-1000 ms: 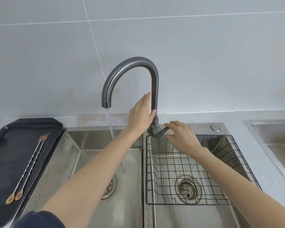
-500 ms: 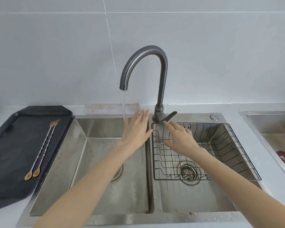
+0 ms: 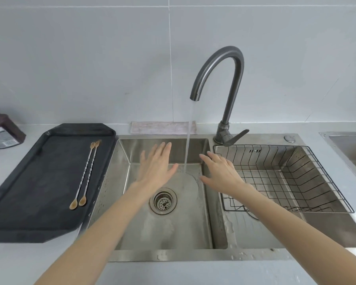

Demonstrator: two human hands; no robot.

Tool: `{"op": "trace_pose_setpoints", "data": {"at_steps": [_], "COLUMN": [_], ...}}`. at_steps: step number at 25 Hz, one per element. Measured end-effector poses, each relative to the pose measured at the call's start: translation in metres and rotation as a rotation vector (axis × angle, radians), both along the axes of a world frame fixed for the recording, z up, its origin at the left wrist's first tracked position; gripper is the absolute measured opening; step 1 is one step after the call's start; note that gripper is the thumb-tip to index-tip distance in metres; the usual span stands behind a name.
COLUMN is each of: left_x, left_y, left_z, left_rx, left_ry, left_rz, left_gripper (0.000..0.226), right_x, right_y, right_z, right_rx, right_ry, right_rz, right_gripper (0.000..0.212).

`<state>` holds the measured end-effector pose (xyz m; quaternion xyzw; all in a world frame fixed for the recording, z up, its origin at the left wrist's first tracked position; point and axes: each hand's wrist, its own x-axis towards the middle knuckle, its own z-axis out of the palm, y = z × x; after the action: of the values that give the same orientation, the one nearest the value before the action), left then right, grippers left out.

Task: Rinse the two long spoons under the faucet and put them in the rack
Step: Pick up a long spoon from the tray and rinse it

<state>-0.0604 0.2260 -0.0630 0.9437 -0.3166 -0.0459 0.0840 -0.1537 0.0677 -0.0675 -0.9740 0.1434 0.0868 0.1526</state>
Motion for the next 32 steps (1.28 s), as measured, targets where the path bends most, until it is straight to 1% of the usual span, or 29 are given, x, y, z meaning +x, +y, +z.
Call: {"op": "trace_pose_setpoints", "data": {"at_steps": [5, 13, 19, 23, 27, 30, 32], "left_x": [0.026, 0.072, 0.109, 0.132, 0.144, 0.150, 0.152], "left_y": [0.046, 0.102, 0.139, 0.165, 0.189, 0.203, 0.207], "left_z": [-0.006, -0.022, -0.032, -0.044, -0.060, -0.072, -0.079], "left_rx": [0.019, 0.043, 0.026, 0.059, 0.056, 0.064, 0.066], "left_ry": [0.010, 0.039, 0.089, 0.122, 0.142, 0.167, 0.189], "left_rz": [0.045, 0.067, 0.149, 0.248, 0.337, 0.392, 0.419], "left_gripper": [0.066, 0.064, 0.058, 0.055, 0.042, 0.029, 0.025], "right_x": [0.025, 0.068, 0.114, 0.144, 0.173, 0.193, 0.208], "right_y": [0.043, 0.103, 0.146, 0.176, 0.204, 0.226, 0.239], "right_z": [-0.002, -0.014, -0.025, -0.033, -0.042, -0.046, -0.051], "right_rx": [0.030, 0.089, 0.216, 0.302, 0.370, 0.384, 0.390], "right_ry": [-0.047, -0.059, -0.059, -0.042, 0.009, 0.041, 0.057], "right_rz": [0.000, -0.022, -0.018, -0.011, -0.018, 0.002, 0.008], "right_gripper": [0.062, 0.054, 0.047, 0.039, 0.034, 0.031, 0.029]}}
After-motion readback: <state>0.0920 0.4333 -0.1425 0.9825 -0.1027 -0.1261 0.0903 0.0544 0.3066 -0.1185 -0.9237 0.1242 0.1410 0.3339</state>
